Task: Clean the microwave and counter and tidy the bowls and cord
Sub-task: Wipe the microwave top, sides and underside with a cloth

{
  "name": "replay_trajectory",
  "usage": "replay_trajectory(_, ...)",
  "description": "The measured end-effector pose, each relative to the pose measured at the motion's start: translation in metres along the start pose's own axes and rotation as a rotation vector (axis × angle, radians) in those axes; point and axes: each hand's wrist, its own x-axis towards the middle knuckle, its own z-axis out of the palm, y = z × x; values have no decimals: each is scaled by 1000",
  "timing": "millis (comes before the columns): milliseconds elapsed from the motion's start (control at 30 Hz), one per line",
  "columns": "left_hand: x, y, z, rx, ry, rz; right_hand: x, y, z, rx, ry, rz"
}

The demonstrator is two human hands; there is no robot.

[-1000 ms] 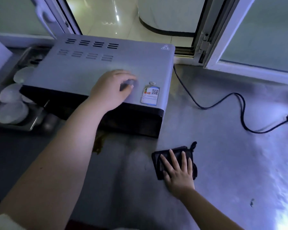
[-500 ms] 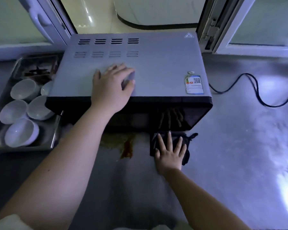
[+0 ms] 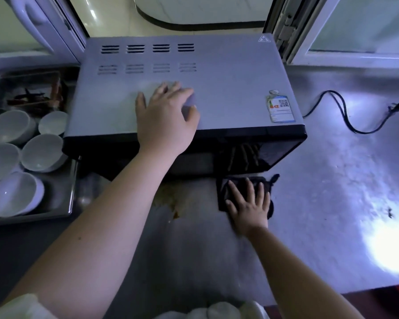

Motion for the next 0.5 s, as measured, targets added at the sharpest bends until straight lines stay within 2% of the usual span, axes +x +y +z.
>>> replay_trajectory(100,-1,2,0,-3,19,-7,12,42,-13,29,9,142)
replay_trajectory(233,-2,3,-1,-2,27,-14,4,17,-3,42,30,180)
replay_trajectory(500,-2,1,-1,3,6,-6,-32,-149,36,-86,-95,-370)
